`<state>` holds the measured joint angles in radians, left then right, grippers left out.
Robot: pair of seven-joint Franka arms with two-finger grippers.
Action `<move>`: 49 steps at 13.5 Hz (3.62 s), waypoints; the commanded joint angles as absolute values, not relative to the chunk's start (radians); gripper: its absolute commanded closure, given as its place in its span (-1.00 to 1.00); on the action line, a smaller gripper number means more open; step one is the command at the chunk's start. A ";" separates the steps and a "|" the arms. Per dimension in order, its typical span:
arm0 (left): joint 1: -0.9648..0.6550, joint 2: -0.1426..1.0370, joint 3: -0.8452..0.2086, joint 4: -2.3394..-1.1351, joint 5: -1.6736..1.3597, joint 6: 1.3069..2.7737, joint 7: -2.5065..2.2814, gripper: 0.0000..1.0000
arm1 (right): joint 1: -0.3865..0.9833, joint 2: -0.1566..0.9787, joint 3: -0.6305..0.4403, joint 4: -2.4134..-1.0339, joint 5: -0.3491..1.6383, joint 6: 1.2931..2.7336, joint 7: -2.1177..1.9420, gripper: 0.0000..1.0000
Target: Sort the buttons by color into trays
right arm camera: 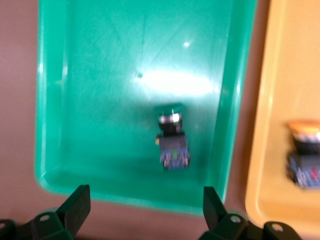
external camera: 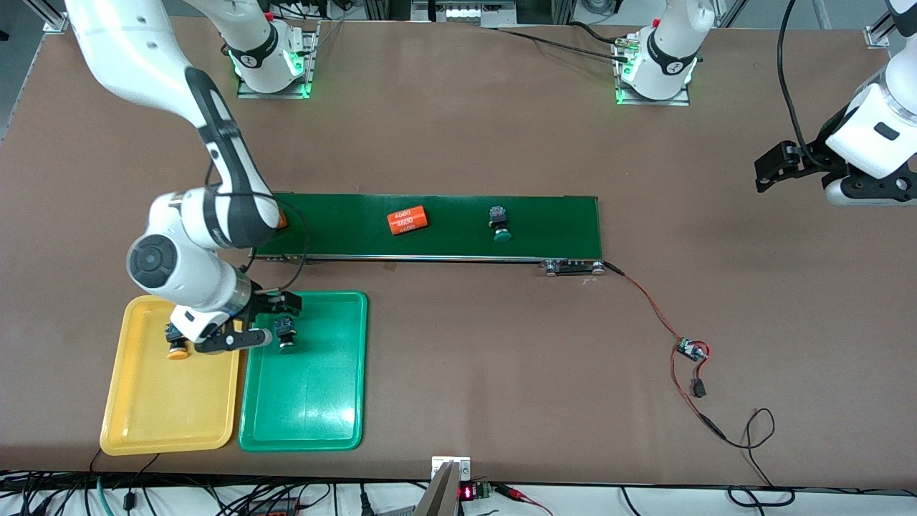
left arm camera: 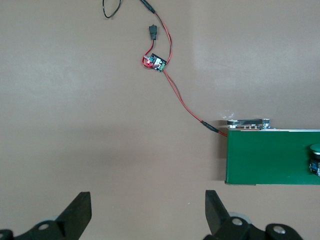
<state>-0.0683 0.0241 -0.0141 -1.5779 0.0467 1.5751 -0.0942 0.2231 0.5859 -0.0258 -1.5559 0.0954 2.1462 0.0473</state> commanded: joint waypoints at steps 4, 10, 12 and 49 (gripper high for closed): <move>-0.077 0.041 -0.012 -1.542 0.063 1.557 -0.078 -1.00 | 0.261 0.443 -0.011 -1.623 0.106 1.979 0.221 -1.00; -0.081 0.040 -0.014 -1.540 0.058 1.555 -0.078 -1.00 | 0.313 0.356 0.038 -1.750 0.101 2.006 0.354 -1.00; -0.080 0.038 -0.014 -1.540 0.057 1.552 -0.077 -1.00 | 0.353 0.351 0.048 -1.750 0.101 2.020 0.450 -1.00; -0.083 0.035 -0.041 -1.540 0.052 1.545 -0.091 -1.00 | 0.658 0.528 0.112 -1.799 0.005 2.292 0.799 -1.00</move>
<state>-0.0812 0.0241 -0.0369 -1.5717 0.0467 1.5704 -0.0934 0.6583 0.4991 0.1051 -1.8036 0.0333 2.2655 0.7870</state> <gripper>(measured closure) 0.000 0.000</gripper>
